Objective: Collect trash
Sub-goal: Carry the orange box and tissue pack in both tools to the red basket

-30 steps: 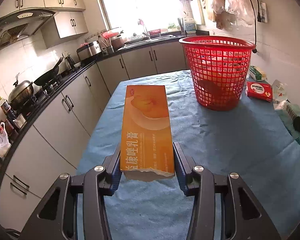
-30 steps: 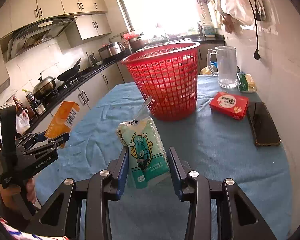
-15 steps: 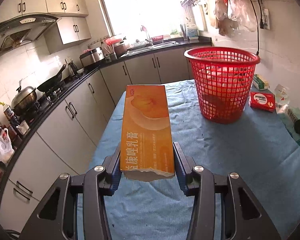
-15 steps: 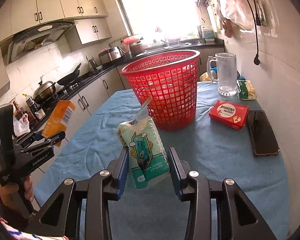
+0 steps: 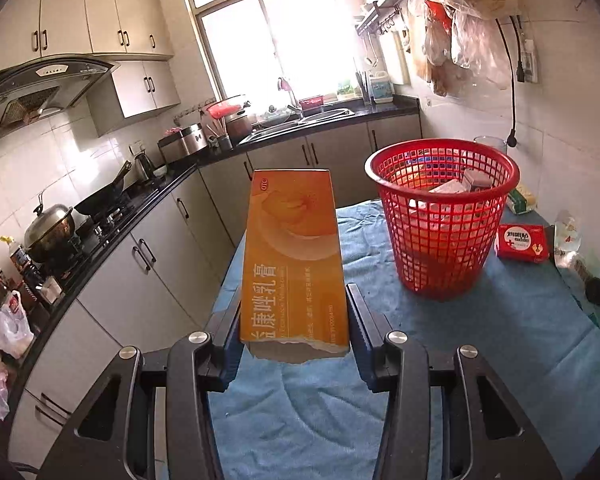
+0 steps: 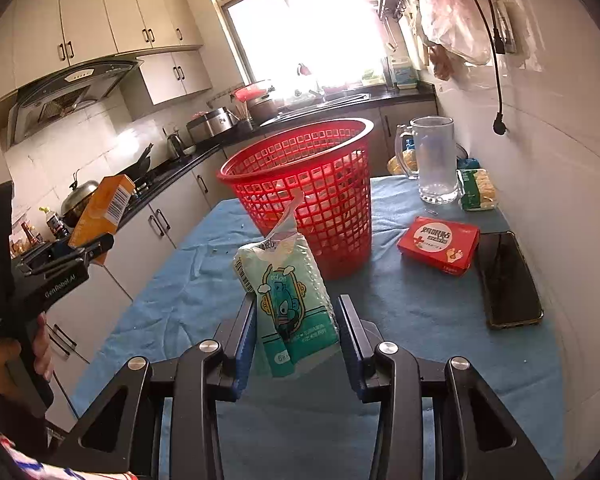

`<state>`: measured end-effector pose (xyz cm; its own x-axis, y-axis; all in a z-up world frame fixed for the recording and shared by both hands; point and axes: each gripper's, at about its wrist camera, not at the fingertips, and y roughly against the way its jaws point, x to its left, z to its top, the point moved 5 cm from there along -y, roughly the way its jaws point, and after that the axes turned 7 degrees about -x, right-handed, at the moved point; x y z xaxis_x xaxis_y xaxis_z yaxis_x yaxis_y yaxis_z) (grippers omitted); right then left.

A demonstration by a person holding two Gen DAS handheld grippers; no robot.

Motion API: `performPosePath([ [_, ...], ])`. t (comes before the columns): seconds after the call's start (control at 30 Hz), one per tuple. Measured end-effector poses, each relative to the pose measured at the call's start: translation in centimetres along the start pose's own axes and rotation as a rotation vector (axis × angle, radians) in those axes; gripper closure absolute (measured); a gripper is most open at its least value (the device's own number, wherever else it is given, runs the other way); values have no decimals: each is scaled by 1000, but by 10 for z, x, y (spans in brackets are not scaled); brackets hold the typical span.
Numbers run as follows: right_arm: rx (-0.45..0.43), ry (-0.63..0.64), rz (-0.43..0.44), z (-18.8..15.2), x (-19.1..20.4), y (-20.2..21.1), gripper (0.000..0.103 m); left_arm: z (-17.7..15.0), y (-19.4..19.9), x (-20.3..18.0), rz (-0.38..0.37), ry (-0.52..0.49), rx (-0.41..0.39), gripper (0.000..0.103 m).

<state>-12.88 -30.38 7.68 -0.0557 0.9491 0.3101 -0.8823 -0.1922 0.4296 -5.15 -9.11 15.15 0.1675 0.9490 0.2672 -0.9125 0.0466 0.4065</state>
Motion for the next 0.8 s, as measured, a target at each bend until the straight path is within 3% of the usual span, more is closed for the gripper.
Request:
performPosePath([
  [0.8,-15,31,-8,36,0,-15,61,8,-32,-2,-17,-26,51,58],
])
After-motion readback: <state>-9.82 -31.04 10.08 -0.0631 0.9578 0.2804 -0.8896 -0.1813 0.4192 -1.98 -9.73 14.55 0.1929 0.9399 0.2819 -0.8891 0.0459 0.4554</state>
